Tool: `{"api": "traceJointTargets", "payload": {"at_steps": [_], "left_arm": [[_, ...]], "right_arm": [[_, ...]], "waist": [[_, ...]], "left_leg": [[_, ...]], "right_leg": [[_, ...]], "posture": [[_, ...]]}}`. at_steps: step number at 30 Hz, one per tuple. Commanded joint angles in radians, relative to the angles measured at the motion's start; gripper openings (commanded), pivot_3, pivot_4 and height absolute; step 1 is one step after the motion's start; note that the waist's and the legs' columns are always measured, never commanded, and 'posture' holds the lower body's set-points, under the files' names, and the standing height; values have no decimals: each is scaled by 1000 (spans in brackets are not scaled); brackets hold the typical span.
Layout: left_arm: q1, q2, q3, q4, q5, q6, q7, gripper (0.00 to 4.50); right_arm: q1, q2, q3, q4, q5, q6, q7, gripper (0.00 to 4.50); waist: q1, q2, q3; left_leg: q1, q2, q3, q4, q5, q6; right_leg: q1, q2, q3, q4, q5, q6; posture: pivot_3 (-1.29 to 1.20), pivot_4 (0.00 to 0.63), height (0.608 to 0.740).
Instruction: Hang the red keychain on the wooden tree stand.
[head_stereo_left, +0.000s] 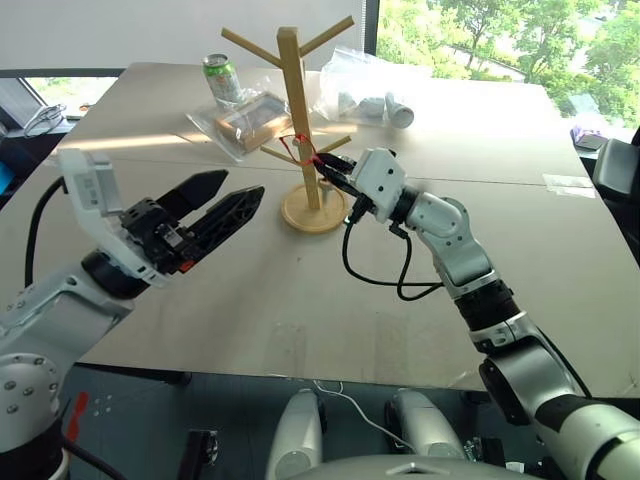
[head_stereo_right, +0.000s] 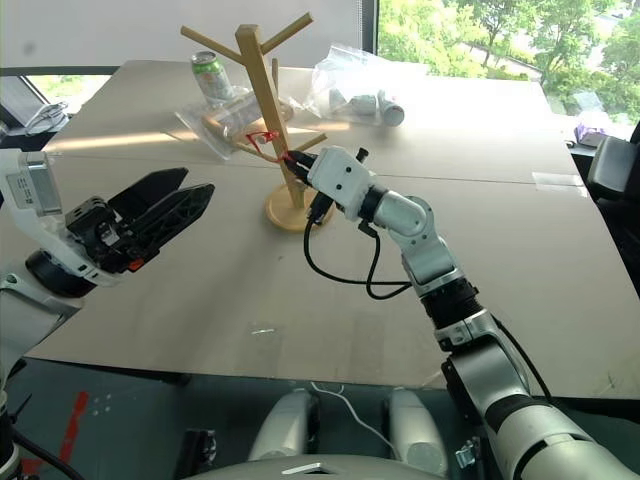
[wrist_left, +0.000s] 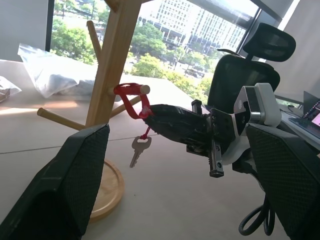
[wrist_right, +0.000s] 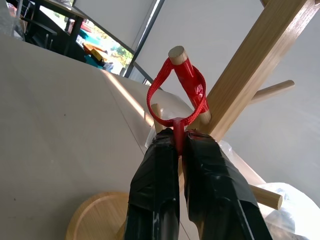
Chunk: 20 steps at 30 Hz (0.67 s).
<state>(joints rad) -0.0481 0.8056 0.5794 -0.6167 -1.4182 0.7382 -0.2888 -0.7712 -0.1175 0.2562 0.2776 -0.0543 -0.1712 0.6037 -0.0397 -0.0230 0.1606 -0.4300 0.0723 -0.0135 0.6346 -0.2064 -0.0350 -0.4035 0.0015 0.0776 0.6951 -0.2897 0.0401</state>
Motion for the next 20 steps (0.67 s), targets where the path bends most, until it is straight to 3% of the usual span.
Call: {"api": "traceJointTargets", "payload": {"at_steps": [1,4,8,12,15,20], "left_arm": [[-17,14,6,-4,3,-23,-19,4500],[-24,18,1,4,9,-20,-28,4500],[-33,43,-14,25,32,-1,-38,4500],[-53,120,-29,79,67,44,-82,4500],[-74,195,-32,138,124,63,-168,4500],[-126,270,-72,245,235,54,-317,4500]], "right_arm": [[-7,-10,-7,-41,5,8,1,1042],[9,-24,-11,-61,12,21,11,2616],[45,-68,-21,-109,38,50,54,4356],[98,-167,-66,-237,155,197,167,4439],[130,-267,-127,-401,331,429,263,4439],[139,-387,-247,-610,601,786,271,4439]], "waist": [[0,0,0],[0,0,0],[0,0,0],[2,0,1],[5,0,5],[0,3,8]], "left_leg": [[0,0,0,0,0,0],[0,0,0,0,0,0],[0,0,0,0,0,0],[0,0,0,0,0,0],[-1,0,0,0,0,0],[0,0,0,-1,0,0]], "right_leg": [[0,0,0,0,0,0],[0,0,0,0,0,0],[0,0,0,0,0,0],[0,0,0,0,0,0],[0,0,0,0,0,0],[-1,0,0,0,0,0]], "posture": [[0,150,740],[0,150,740],[0,150,740],[0,150,740],[0,150,740],[0,150,740]]}}
